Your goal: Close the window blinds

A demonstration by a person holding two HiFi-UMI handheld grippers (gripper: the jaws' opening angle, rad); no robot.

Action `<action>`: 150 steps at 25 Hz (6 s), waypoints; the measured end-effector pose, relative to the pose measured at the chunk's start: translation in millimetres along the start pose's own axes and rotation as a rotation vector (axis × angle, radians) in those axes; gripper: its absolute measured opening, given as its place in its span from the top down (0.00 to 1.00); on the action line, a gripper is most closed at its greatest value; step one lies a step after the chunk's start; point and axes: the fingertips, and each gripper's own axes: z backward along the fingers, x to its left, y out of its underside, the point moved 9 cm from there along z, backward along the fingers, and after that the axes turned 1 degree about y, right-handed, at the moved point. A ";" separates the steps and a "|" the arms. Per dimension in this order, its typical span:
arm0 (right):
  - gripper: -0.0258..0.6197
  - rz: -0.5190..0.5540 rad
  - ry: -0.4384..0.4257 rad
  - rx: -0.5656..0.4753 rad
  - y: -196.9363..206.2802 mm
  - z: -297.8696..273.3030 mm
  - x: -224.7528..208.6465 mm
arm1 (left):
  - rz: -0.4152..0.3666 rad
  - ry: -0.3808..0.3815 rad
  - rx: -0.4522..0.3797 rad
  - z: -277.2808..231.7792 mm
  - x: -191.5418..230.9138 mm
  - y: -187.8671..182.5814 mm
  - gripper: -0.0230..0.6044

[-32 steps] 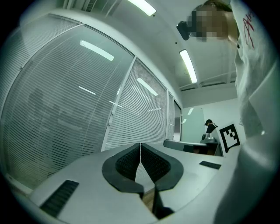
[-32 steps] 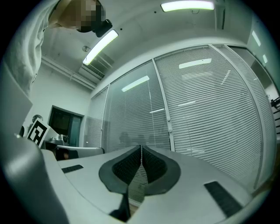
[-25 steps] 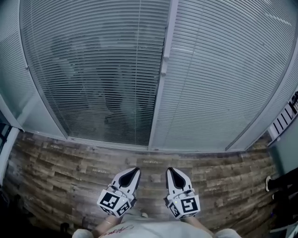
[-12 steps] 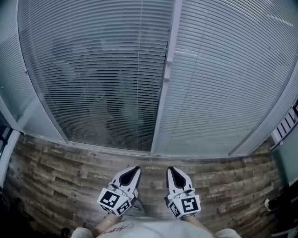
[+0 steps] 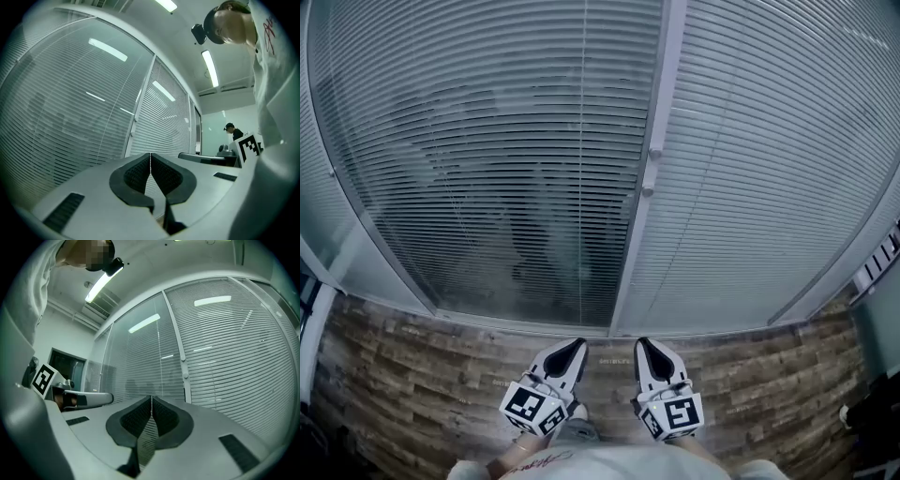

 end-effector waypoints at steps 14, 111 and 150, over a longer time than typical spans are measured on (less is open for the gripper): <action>0.92 -0.013 0.105 -0.014 -2.1 -97.8 -22.1 | -0.014 0.112 0.033 -80.8 84.3 -20.5 0.93; 0.67 0.080 0.237 -0.145 -157.8 -302.0 -170.1 | 0.025 0.022 0.011 -88.6 87.8 -21.0 0.93; 0.76 1.169 0.181 0.034 -158.2 -310.3 -161.6 | 0.068 0.045 0.025 -98.3 84.2 -11.5 0.93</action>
